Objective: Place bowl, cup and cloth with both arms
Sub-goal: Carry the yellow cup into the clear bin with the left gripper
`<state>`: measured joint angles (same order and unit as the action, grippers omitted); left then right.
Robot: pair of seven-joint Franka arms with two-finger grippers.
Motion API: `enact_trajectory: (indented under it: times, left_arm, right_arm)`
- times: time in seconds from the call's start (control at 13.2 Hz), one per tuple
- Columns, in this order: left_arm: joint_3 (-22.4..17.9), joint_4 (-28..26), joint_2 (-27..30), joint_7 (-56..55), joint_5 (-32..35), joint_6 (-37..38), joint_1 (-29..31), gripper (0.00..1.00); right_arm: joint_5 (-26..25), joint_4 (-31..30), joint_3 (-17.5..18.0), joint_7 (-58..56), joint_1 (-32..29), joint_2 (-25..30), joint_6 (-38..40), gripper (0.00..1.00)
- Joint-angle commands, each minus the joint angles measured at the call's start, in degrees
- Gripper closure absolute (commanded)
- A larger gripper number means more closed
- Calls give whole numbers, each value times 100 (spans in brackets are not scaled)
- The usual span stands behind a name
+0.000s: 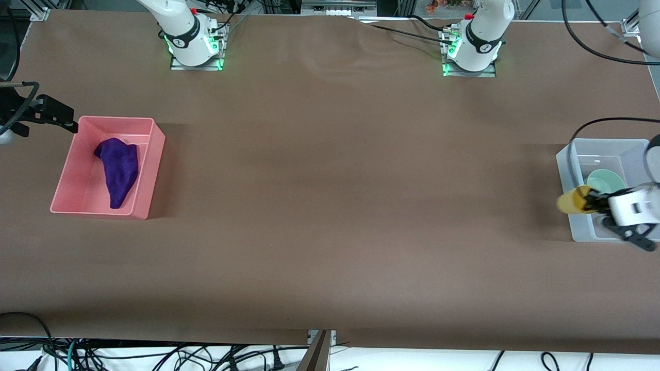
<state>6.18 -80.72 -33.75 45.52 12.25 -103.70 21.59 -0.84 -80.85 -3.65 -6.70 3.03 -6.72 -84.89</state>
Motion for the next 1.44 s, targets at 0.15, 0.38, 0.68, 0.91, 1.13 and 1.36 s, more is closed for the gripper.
enact_trajectory:
  times: [0.15,0.38,0.68,0.91,1.13,1.36]
  left_arm:
    - [-134,136,-97,905,462,-105,643,100]
    - [-126,83,-386,1319,366,-886,916,100]
    - [-117,13,-615,1346,-126,-1399,987,1]
    - [-64,82,-353,1337,-118,-717,953,0]
    - [286,100,227,961,-118,-21,751,0]
    - [603,100,710,-66,-65,428,321,0]
  right_arm:
    - [93,34,101,99,31,-84,8,0]
    - [66,34,92,99,207,-110,8,0]
    - [31,34,92,90,216,-110,8,0]
    - [31,34,92,108,216,-110,8,0]
    - [40,34,92,117,207,-110,8,0]
    - [40,34,92,99,216,-110,8,0]
